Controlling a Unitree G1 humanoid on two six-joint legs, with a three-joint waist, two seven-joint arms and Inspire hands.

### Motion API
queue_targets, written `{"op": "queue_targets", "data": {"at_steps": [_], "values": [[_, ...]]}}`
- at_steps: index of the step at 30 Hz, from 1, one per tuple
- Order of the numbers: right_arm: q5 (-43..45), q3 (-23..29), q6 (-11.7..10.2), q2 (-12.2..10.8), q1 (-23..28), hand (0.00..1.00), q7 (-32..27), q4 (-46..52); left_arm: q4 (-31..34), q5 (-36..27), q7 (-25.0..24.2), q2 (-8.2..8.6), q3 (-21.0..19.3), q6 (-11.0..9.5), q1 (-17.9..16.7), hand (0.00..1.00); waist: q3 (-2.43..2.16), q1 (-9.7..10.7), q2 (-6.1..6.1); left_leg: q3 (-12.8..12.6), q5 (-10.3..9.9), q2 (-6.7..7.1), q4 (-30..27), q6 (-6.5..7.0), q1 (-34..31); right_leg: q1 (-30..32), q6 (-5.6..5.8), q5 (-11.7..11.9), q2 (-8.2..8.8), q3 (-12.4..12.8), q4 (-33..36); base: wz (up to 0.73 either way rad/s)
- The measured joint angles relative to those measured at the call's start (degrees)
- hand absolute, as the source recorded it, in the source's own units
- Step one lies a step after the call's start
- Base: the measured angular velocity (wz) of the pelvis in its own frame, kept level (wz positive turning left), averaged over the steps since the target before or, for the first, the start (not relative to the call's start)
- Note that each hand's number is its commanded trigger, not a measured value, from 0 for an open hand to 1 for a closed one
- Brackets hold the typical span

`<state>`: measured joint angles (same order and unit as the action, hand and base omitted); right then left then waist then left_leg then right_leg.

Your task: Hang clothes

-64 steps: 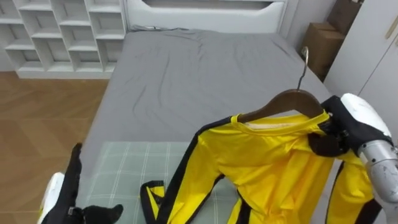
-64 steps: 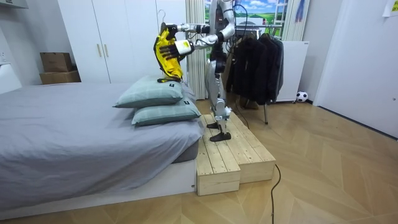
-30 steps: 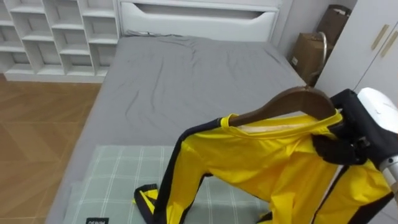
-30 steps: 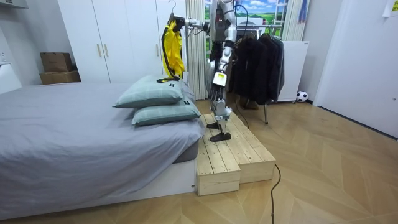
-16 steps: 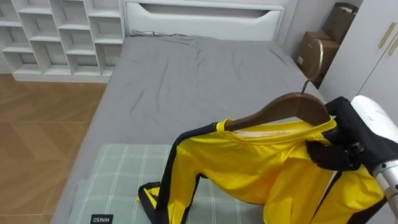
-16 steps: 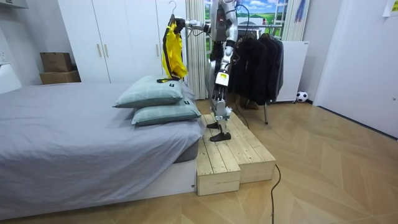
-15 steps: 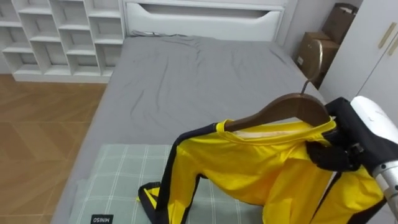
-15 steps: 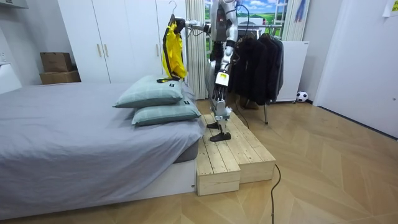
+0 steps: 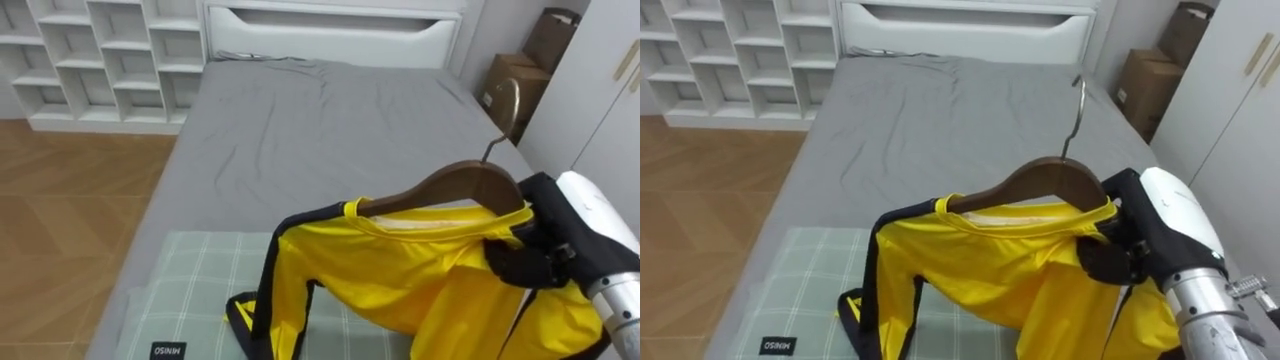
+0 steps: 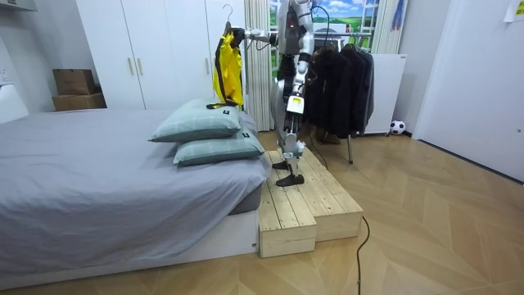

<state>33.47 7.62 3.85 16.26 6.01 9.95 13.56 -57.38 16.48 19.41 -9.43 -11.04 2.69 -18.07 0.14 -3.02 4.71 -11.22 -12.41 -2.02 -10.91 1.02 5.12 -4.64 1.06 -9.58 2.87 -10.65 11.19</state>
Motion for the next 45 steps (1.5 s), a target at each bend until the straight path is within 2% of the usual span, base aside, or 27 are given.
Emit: {"op": "queue_targets", "data": {"at_steps": [4, 6, 8, 10, 11, 12, 13, 14, 15, 17, 19, 21, 22, 24, 25, 26, 27, 28, 29, 30, 31, 33, 36, 39, 40, 42, 45], "values": [[-3.57, -0.93, 0.48, -0.06, 0.03, 1.00, -0.58, -4.64, -0.17, -0.14, -0.15, -0.51, 0.71, 0.37, 0.85, 0.00, 0.02, 1.36, 0.98, -1.44, -0.24, -0.34, -0.79, 0.03, -0.58, 1.71, -0.12, 0.08, -0.08, 1.15, 1.07, -0.22], [-5.41, -1.66, 1.62, -0.06, 0.02, 1.00, -0.59, -5.68, -0.44, -0.19, -0.16, -0.91, 1.01, 0.68, 1.86, 0.00, 0.02, 1.55, 1.69, -3.82, -0.26, -0.49, -0.94, 0.04, -0.72, 3.81, -0.45, 0.38, -0.37, 3.14, 2.19, -0.62], [-5.69, -2.99, 2.09, -0.22, -0.07, 1.00, -0.59, -5.70, -1.38, -0.56, -0.25, -1.22, 0.65, 0.57, 3.53, 0.00, 0.17, 1.09, 2.19, -9.50, -0.86, -1.89, -1.91, -0.10, -1.42, 6.94, -1.01, 2.47, -1.75, 5.34, 2.41, -1.41], [-5.45, -3.68, 2.17, -0.36, -0.62, 1.00, -0.59, -5.69, -2.74, -0.74, -0.30, -1.26, 0.19, 0.52, 4.96, 0.00, 0.27, 0.25, 2.30, -15.27, -1.63, -3.89, -2.94, -0.28, -1.63, 8.76, -2.25, 5.14, -2.29, 1.64, 1.59, -1.69], [-5.40, -3.72, 2.37, -0.33, -0.71, 1.00, -0.57, -5.69, -2.88, -0.93, -0.28, -1.32, 0.21, 0.53, 5.65, 0.00, 0.67, -0.55, 2.04, -19.36, -2.48, -5.16, -3.77, -0.32, -1.93, 9.21, -3.57, 6.76, -2.57, -3.56, 0.31, -1.64], [-4.88, -3.68, 2.81, -0.34, -0.85, 1.00, -0.59, -5.70, -3.00, -1.29, -0.39, -1.37, 0.79, 0.56, 6.72, 0.00, 1.03, -0.50, 1.57, -22.67, -3.82, -6.57, -5.54, -0.29, -2.06, 10.05, -3.63, 5.72, -1.91, -9.04, 2.61, -1.41], [-4.56, -3.65, 3.18, -0.28, -0.75, 1.00, -0.60, -5.70, -3.03, -1.31, -0.45, -1.37, 1.26, 0.68, 7.11, 0.00, 1.09, -0.25, 1.34, -23.92, -4.31, -6.97, -6.12, -0.36, -1.91, 10.37, -3.20, 4.38, -0.77, -11.59, 5.20, -1.23], [-4.07, -3.64, 3.84, -0.27, -0.78, 1.00, -0.74, -5.76, -3.04, -1.37, -0.59, -1.63, 2.54, 0.71, 7.99, 0.00, 1.04, -0.70, 1.20, -27.25, -4.94, -7.56, -6.71, -0.69, -1.10, 10.69, -2.27, 1.90, 1.85, -14.34, 10.44, -1.33], [-4.11, -3.96, 3.75, -0.26, -1.03, 1.00, -1.13, -5.76, -3.05, -1.44, -1.07, -2.10, 3.64, 0.73, 8.65, 0.00, 0.99, -1.15, 1.26, -30.48, -5.16, -7.77, -6.88, -1.05, -0.22, 10.61, -1.38, 0.37, 4.36, -14.77, 13.26, -1.43], [-4.41, -4.44, 3.63, -0.26, -1.96, 1.00, -1.50, -5.78, -3.15, -1.45, -1.25, -2.75, 4.72, 0.71, 9.03, 0.00, 0.87, -1.72, 1.44, -34.27, -5.81, -8.48, -8.54, -1.87, 0.18, 10.16, -0.12, 0.16, 6.67, -14.59, 13.37, -1.30], [-4.53, -4.95, 3.61, -0.08, -2.54, 1.00, -2.00, -5.82, -3.43, -1.63, -1.52, -2.93, 4.95, 1.07, 9.73, 0.00, 0.86, -1.49, 1.43, -36.63, -6.78, -10.21, -11.41, -2.67, 0.64, 10.14, -1.47, -0.59, 5.81, -15.61, 11.98, -0.94], [-4.75, -5.40, 3.48, 0.00, -2.64, 1.00, -2.29, -5.81, -3.41, -2.29, -1.69, -2.83, 4.39, 2.09, 9.79, 0.00, 0.85, -0.86, 0.49, -38.78, -7.78, -13.13, -15.04, -4.04, 1.08, 10.87, -3.10, -1.33, 4.53, -16.22, 12.24, -0.61], [-4.79, -5.50, 3.40, 0.12, -2.80, 1.00, -2.29, -5.81, -3.42, -2.38, -1.74, -2.84, 4.24, 2.34, 9.61, 0.00, 0.85, -0.55, 0.45, -38.95, -8.17, -13.50, -15.40, -4.44, 1.16, 11.22, -3.42, -1.84, 4.34, -16.02, 12.94, -0.43], [-6.31, -5.56, 3.31, 1.14, -3.37, 1.00, -1.97, -5.82, -3.35, -3.26, -2.30, -3.39, 4.36, 4.02, 9.04, 0.00, 0.77, 0.84, 0.44, -39.72, -8.98, -15.94, -19.44, -5.35, 1.07, 12.41, -4.93, -4.40, 3.21, -14.98, 15.05, -0.36], [-6.44, -5.58, 3.31, 1.39, -3.88, 1.00, -1.59, -5.82, -3.26, -3.39, -2.49, -3.40, 4.40, 4.36, 8.89, 0.00, 0.80, 0.89, 0.31, -39.41, -8.84, -16.43, -20.90, -5.63, 0.89, 12.81, -5.58, -5.15, 2.87, -14.19, 15.77, -0.59], [-6.29, -5.77, 3.30, 1.42, -4.98, 1.00, -1.18, -5.62, -3.01, -3.30, -2.67, -3.31, 4.43, 4.80, 8.76, 0.00, 0.73, 0.98, 0.27, -35.85, -7.99, -17.47, -24.99, -5.68, -0.58, 13.95, -6.00, -5.81, 1.92, -11.80, 17.05, -0.91], [-6.29, -6.72, 3.25, 1.40, -6.26, 1.00, -1.10, -5.56, -2.72, -3.37, -2.66, -3.03, 4.42, 5.67, 8.72, 0.00, 0.67, 0.98, 0.14, -29.04, -6.75, -17.25, -28.02, -4.29, -2.37, 14.83, -6.50, -6.07, 1.00, -8.86, 18.32, -1.05], [-6.25, -7.35, 3.16, 1.37, -6.74, 1.00, -1.09, -5.51, -2.61, -3.40, -2.64, -2.90, 4.35, 6.08, 8.73, 0.00, 0.66, 0.99, 0.06, -26.03, -6.01, -17.06, -29.39, -3.74, -2.97, 14.96, -7.05, -6.01, 0.69, -7.75, 18.67, -1.30], [-6.00, -8.54, 3.15, 1.36, -7.40, 1.00, -1.09, -5.44, -2.62, -3.40, -2.62, -2.60, 3.88, 6.68, 8.77, 0.00, 0.54, 0.97, -0.08, -20.75, -4.76, -16.05, -31.14, -3.27, -4.68, 14.78, -7.87, -5.86, -0.22, -4.83, 18.91, -1.33], [-5.98, -8.91, 3.17, 1.42, -7.44, 1.00, -1.03, -5.45, -2.60, -3.39, -2.46, -2.09, 3.36, 6.90, 8.86, 0.00, 0.47, 1.05, -0.08, -15.04, -4.80, -13.85, -30.43, -3.74, -5.76, 14.91, -8.30, -5.65, -0.75, -2.11, 18.87, -1.27], [-5.99, -8.91, 3.20, 1.45, -7.43, 1.00, -1.02, -5.45, -2.61, -3.39, -2.20, -1.86, 3.12, 7.00, 8.85, 0.00, 0.47, 1.06, -0.05, -12.89, -4.79, -12.73, -30.04, -3.86, -6.41, 15.07, -8.47, -5.53, -0.94, -0.85, 18.76, -1.12], [-6.23, -9.10, 3.38, 2.10, -7.26, 1.00, -1.03, -5.46, -2.64, -3.60, -1.21, -0.90, 2.95, 7.72, 8.36, 0.00, 0.45, 1.12, -0.15, -4.45, -4.80, -8.41, -24.86, -4.13, -8.54, 15.42, -8.44, -4.49, -2.25, 4.22, 17.61, -1.05], [-6.08, -10.58, 3.35, 2.08, -7.39, 1.00, -1.09, -5.47, -2.64, -7.20, -0.03, 0.10, 3.23, 8.20, 7.98, 0.00, 0.33, 0.28, -1.13, 1.32, -4.39, -6.16, -15.25, -4.80, -8.69, 15.56, -8.17, -1.74, -5.75, 11.54, 14.30, -1.26], [-5.52, -12.00, 3.33, 2.02, -7.25, 1.00, -1.16, -5.47, -2.62, -9.80, 0.41, 0.56, 4.79, 8.20, 8.15, 0.00, 0.13, 0.79, -2.93, 4.55, -2.34, -5.17, -9.61, -6.03, -8.55, 15.66, -7.88, 0.49, -8.32, 15.50, 12.32, -1.13], [-5.19, -12.02, 3.33, 1.94, -7.25, 1.00, -1.15, -5.47, -2.63, -10.10, 0.41, 0.55, 4.84, 8.20, 8.47, 0.00, 0.28, 1.37, -3.16, 5.00, -1.08, -5.07, -8.96, -6.28, -8.66, 15.73, -7.69, 0.60, -8.64, 15.97, 12.35, -0.62], [-3.74, -11.66, 3.35, 0.76, -7.13, 1.00, -1.10, -5.52, -2.64, -10.13, 0.41, 0.76, 5.58, 8.10, 8.92, 0.00, 0.02, 2.54, -2.84, 3.10, -0.63, -4.00, -7.23, -5.50, -7.37, 15.95, -6.27, 1.38, -8.80, 18.83, 11.46, -0.51], [-1.62, -10.83, 3.52, -0.08, -7.05, 1.00, -1.10, -5.23, -2.63, -10.12, 0.42, 1.17, 7.04, 7.85, 10.31, 0.00, -0.04, 3.39, -2.84, 1.30, -0.53, -3.16, -5.38, -4.60, -6.84, 15.92, -4.99, 2.51, -8.38, 20.17, 9.74, -0.32]]}}
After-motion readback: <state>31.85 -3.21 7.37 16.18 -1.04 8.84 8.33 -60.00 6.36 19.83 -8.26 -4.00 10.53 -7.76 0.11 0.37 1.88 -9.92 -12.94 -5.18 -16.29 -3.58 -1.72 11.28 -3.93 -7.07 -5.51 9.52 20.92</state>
